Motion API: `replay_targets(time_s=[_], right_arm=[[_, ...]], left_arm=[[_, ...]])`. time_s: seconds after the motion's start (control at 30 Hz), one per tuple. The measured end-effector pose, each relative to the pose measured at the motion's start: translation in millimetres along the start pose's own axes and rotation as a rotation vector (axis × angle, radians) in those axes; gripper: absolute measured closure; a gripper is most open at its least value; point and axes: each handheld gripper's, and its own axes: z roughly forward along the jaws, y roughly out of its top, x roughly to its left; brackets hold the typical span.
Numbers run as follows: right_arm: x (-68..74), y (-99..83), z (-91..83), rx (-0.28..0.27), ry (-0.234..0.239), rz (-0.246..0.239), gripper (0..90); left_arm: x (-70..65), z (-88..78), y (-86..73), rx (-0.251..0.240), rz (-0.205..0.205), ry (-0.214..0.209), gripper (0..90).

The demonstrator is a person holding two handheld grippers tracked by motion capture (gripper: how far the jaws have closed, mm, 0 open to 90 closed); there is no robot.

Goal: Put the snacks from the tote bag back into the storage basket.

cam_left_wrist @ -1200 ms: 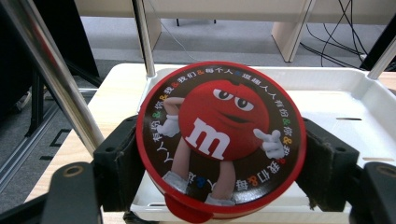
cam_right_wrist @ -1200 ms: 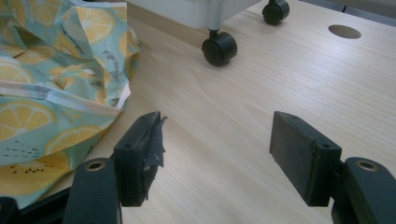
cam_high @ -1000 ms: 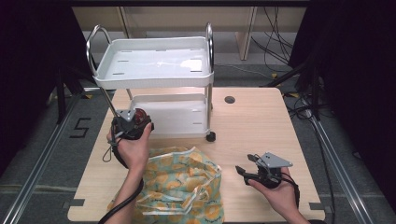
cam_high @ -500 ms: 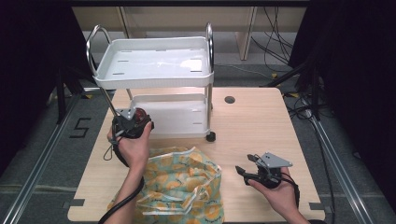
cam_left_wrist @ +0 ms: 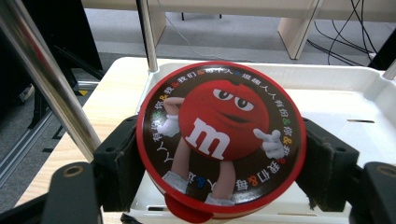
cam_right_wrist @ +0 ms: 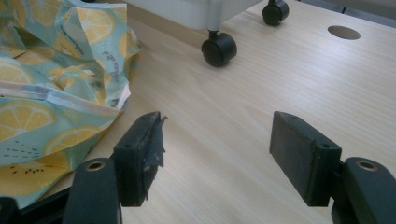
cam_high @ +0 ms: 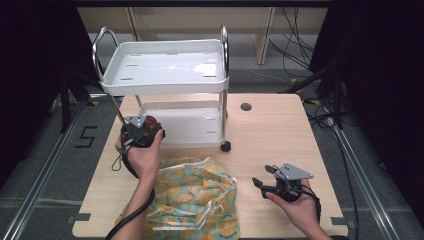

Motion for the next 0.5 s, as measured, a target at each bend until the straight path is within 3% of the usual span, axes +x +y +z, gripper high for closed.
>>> replay_targets(time_s=[0.33, 0.43, 0.5], right_arm=[[-0.3, -0.1, 0.0, -0.002, 0.001, -0.004, 35.4], [-3.4, 0.1, 1.0, -0.02, -0.007, -0.048, 35.4], [-3.5, 0.2, 0.9, -0.018, -0.006, -0.046, 35.3]], left_arm=[[-0.7, 1.3, 1.6, 0.0, -0.001, -0.006, 25.5], [-0.3, 2.1, 1.3, 0.001, -0.001, -0.005, 25.5], [-0.1, 2.7, 1.2, 0.003, -0.001, -0.003, 25.5]])
